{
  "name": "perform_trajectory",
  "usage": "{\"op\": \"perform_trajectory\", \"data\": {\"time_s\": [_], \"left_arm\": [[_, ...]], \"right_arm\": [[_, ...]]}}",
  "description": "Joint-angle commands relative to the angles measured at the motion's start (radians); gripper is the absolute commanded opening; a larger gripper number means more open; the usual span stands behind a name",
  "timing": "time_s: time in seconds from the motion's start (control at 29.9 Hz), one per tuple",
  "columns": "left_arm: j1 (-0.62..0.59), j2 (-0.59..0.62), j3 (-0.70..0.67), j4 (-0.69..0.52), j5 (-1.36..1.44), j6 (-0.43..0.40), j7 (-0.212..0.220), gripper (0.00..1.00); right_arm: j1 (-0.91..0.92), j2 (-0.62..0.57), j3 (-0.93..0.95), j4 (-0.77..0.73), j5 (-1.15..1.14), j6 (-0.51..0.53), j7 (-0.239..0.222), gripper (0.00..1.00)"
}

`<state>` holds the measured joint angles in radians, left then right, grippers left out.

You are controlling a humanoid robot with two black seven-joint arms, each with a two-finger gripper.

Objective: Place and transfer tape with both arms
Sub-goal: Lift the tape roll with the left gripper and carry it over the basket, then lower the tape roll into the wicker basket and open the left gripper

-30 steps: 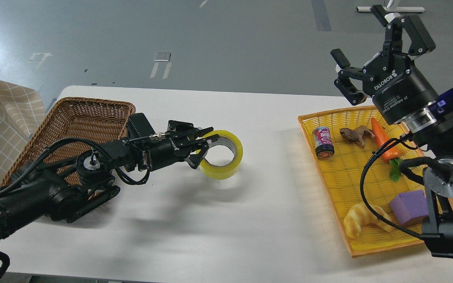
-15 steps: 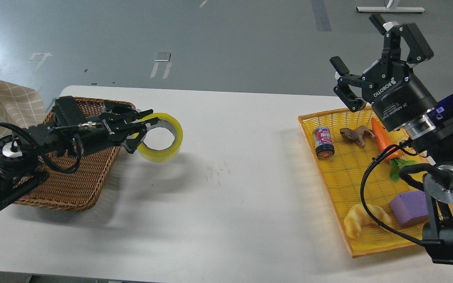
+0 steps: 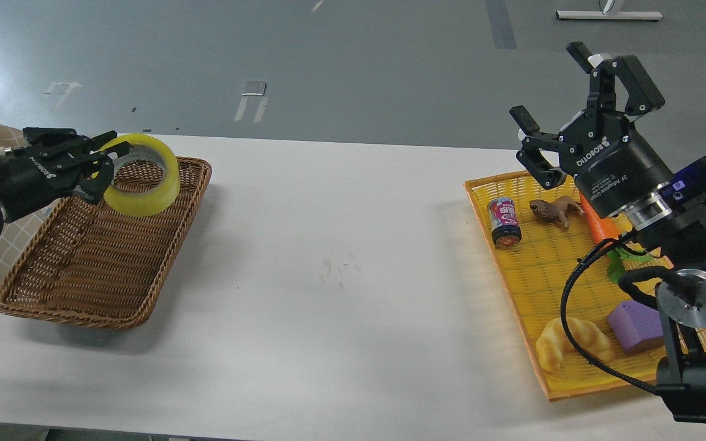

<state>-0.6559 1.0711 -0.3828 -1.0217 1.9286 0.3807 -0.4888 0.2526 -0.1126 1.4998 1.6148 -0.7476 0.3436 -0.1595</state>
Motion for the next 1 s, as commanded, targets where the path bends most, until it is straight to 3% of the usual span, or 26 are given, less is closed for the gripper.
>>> {"op": "perform_trajectory", "data": {"time_s": [0.0,0.17,0.3,0.9,0.97], "left_arm": [[0.039,-0.006,0.001,0.058,-0.026,0.024,0.000,0.15],[0.134,-0.039,-0.002,0.149,-0.031,0.105,0.000,0.16],[0.144,-0.108,0.001,0.241,-0.040,0.108,0.000,0.17],[0.205,-0.122,0.001,0.249,-0.157,0.108,0.000,0.22],[0.203,-0.146,0.001,0.270,-0.157,0.108,0.000,0.26]], "right_arm": [[-0.001,0.005,0.000,-0.001,-0.001,0.000,0.000,1.00],[-0.016,0.004,-0.016,-0.001,-0.001,0.000,0.000,1.00],[-0.035,-0.001,-0.016,0.002,-0.001,0.000,0.000,1.00],[-0.064,-0.004,-0.018,0.010,-0.001,0.000,0.000,1.00],[-0.065,-0.004,-0.019,0.008,-0.001,0.000,0.000,1.00]]}}
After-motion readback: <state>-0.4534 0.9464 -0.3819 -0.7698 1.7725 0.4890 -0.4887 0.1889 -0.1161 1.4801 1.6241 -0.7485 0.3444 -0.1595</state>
